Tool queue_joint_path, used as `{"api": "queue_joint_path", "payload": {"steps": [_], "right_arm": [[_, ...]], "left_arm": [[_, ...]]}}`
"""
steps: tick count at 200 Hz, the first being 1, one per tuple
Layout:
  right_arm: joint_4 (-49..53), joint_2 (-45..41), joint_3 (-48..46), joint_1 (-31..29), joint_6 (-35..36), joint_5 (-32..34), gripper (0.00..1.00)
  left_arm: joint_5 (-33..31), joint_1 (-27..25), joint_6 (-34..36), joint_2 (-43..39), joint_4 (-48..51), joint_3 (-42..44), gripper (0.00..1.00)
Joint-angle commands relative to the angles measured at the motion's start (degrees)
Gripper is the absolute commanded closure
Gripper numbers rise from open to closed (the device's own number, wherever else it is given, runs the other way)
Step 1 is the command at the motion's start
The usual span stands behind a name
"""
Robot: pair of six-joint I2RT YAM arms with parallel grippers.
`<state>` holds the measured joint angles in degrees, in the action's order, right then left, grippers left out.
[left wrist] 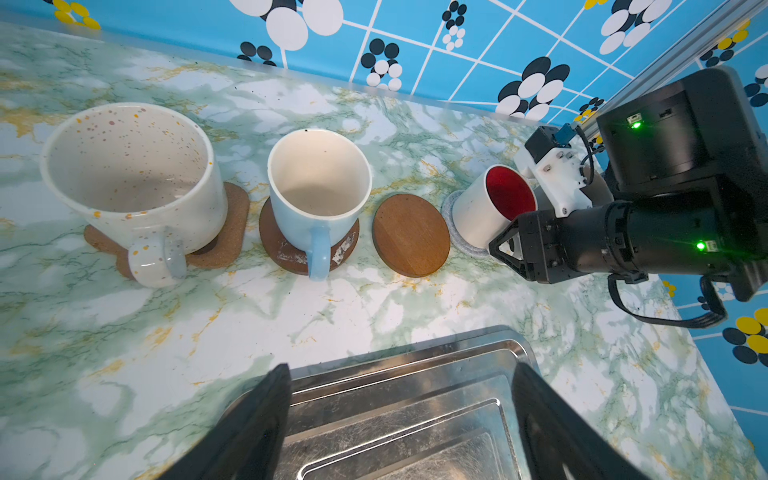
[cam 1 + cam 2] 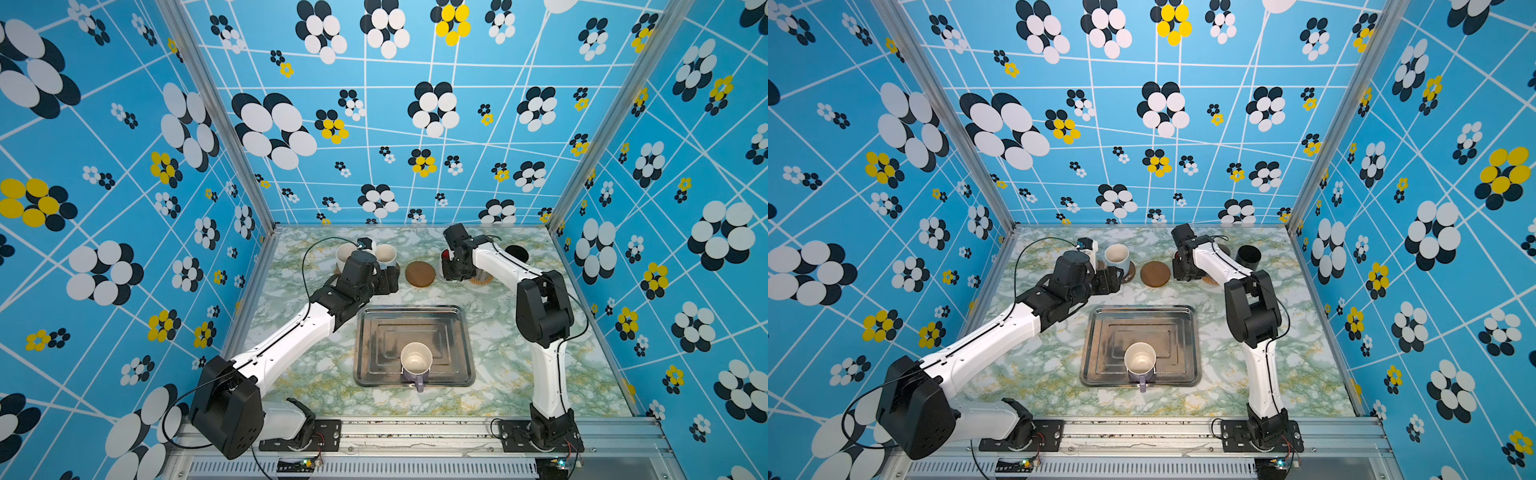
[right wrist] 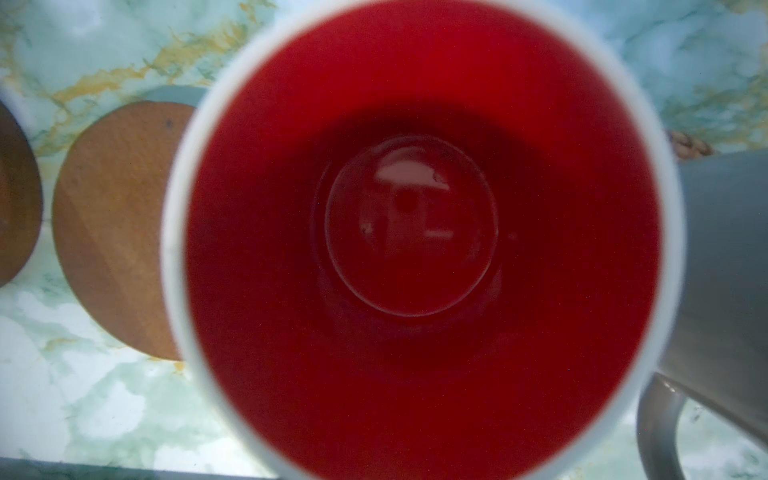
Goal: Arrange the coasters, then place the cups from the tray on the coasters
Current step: 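Lower the red-lined white mug onto the grey knitted coaster, then open and raise the right gripper while the left gripper moves toward the tray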
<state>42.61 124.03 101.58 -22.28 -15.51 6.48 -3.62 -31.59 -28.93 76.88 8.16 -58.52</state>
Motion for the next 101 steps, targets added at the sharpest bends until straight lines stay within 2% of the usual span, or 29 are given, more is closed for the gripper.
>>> {"api": "queue_joint_path", "payload": {"steps": [1, 38, 101], "right_arm": [[-1.0, -3.0, -1.8, 0.4, -0.6, -1.1, 0.56], [-1.9, -7.8, -5.1, 0.4, -1.3, -2.0, 0.47], [-6.2, -19.3, -14.1, -0.6, -4.3, -4.3, 0.46]], "left_arm": [[-0.4, 0.6, 0.6, -1.9, 1.1, 1.0, 0.16], [-0.4, 0.7, 0.5, -2.8, 1.0, 1.5, 0.16], [-0.4, 0.7, 0.2, -3.7, 0.8, 2.0, 0.16]]}}
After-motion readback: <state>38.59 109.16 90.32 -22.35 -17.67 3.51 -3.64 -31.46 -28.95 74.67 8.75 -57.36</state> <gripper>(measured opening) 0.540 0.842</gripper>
